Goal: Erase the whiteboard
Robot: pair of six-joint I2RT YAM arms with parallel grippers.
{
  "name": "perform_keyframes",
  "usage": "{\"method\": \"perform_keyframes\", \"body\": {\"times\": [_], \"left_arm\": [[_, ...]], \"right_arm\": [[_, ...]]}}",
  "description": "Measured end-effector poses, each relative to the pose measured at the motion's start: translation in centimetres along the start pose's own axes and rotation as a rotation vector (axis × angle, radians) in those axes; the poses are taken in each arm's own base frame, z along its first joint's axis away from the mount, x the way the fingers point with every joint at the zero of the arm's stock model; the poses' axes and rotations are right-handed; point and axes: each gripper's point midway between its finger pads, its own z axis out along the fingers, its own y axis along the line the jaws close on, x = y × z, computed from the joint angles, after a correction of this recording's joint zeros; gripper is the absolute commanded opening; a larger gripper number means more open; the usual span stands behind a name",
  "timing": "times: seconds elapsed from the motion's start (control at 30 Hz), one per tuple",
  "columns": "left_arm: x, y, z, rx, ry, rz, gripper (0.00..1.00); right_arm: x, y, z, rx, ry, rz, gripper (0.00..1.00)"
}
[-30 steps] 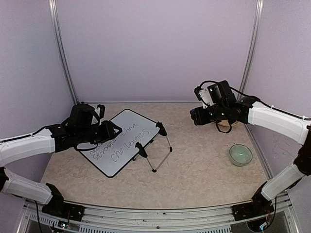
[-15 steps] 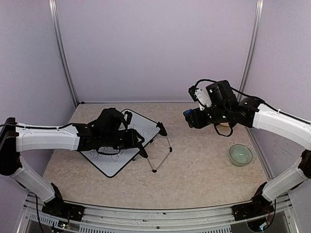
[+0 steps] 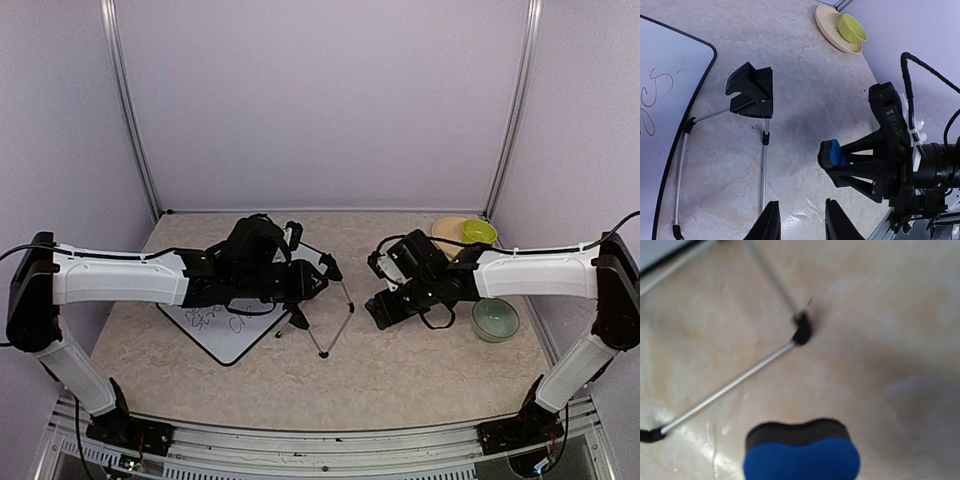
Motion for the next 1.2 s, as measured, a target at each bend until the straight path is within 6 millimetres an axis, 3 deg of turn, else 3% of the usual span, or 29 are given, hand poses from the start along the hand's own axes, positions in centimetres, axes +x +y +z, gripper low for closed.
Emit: {"method": "perform_keyframes", "body": {"times": [0.17, 0.43, 0.57, 0.83, 1.07, 1.2], "left_arm": [[-0.7, 0.8, 0.2, -0.033, -0.023, 0.001, 0.32], [-5.5, 5.1, -0.2, -0.136, -0.133, -0.021, 0.31], [-7.1, 5.6, 1.1, -0.152, -0.163, -0.008, 0.31], [-5.4, 7.6, 4.9, -0.195, -0.112, 0.014, 0.31], [-5.8, 7.3, 5.8, -0.184, -0.119, 0.02, 0.31], [-6.1, 7.1, 5.9, -0.176, -0.129, 0.023, 0.31]], "right_arm": [[1.4, 1.8, 1.8, -0.026, 0.038, -0.008, 0.32], [2.1, 3.5, 2.8, -0.056, 0.05, -0.014, 0.32], [2.7, 3.8, 3.9, -0.057, 0.07, -0.013, 0.33], [3.5, 5.0, 5.8, -0.073, 0.111, 0.0, 0.33], [1.8, 5.9, 6.6, -0.081, 0.09, 0.0, 0.33], [0.9, 5.6, 5.7, -0.007, 0.082, -0.06, 0.33]]}}
